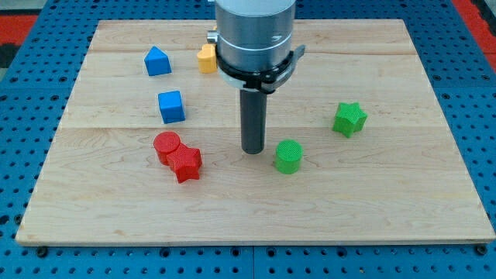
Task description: Place the blue cube to the top right of green star
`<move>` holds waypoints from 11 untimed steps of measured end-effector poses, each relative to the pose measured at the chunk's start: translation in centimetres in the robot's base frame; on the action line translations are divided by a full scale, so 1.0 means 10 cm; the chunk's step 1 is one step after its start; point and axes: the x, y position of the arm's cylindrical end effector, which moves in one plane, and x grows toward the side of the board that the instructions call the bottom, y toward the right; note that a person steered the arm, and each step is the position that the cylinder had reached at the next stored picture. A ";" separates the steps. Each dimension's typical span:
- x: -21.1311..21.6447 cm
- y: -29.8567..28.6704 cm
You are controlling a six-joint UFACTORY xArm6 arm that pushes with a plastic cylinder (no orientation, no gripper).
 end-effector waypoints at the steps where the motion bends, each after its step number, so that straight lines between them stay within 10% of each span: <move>1: -0.18 -0.78; 5: -0.39 -1.86; 7: -0.89 -0.13; 11: -1.45 0.36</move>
